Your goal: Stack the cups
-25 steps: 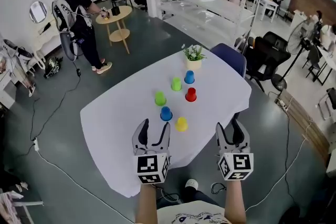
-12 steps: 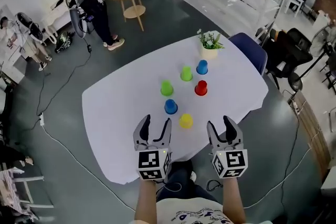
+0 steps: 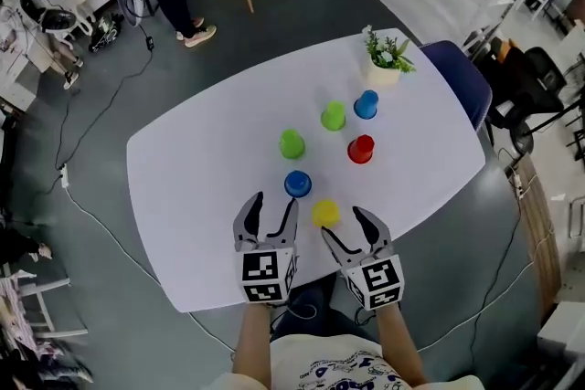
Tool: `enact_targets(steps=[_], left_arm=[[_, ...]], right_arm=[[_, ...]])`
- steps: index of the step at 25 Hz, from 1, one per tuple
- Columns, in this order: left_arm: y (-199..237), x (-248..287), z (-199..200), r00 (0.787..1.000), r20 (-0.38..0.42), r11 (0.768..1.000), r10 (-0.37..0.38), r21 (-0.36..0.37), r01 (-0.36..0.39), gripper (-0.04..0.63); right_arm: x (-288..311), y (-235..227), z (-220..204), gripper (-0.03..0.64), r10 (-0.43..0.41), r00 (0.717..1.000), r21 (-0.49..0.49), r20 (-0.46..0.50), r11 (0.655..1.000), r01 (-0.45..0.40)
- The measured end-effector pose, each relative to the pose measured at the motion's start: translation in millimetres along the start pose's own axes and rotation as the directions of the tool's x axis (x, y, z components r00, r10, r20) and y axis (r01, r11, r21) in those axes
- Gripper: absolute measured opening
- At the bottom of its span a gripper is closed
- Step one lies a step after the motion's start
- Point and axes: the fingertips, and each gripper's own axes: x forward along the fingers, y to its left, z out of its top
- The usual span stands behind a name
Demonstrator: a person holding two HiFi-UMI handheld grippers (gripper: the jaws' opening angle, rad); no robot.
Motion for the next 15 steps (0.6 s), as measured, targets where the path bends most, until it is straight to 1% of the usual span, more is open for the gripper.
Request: enact_targets(steps=[2, 4, 7, 10, 11, 14, 15], left_arm=[[5.5, 17.5, -7.9, 1.000, -0.024, 1.000, -0.001, -0.006, 0.000, 0.270], [10.3, 32.6, -14.4, 0.999, -0.047, 1.000, -0.007, -0.006, 0.007, 0.270], [17.7, 50.5, -20.3, 0.997, -0.080, 1.000, -0.014, -0.011, 0.013, 0.270], [24.1, 67.2, -23.8, 0.994, -0.102, 0.999, -0.029, -0.023, 0.027, 0.270], [26.2, 72.9, -24.8, 0.994, -0.108, 0.999, -0.034, -0.027, 0.031, 0.270], [32.6, 89.7, -26.6, 0.991, -0.127, 0.999, -0.043, -0.035, 0.038, 0.270], [34.7, 94.6, -26.4, 0.990, -0.131, 0.999, -0.044, -0.037, 0.039, 0.270]], right_arm=[[22.7, -1.5, -17.2, 0.324, 0.026, 0.997, -0.034, -0.066, 0.999, -0.028], [41.8, -2.9, -32.9, 0.324, 0.042, 0.992, -0.048, -0.120, 0.998, -0.048], [62.7, -4.5, -47.2, 0.317, 0.054, 0.983, -0.051, -0.176, 0.997, -0.063], [79.0, -10.1, -59.7, 0.299, 0.052, 0.971, -0.075, -0.233, 0.995, -0.071], [83.7, -12.0, -63.2, 0.297, 0.053, 0.967, -0.079, -0.248, 0.994, -0.075], [93.8, -18.3, -66.2, 0.242, 0.064, 0.963, -0.054, -0.260, 0.995, -0.080], [95.8, -21.2, -64.4, 0.242, 0.065, 0.964, -0.039, -0.259, 0.996, -0.078]])
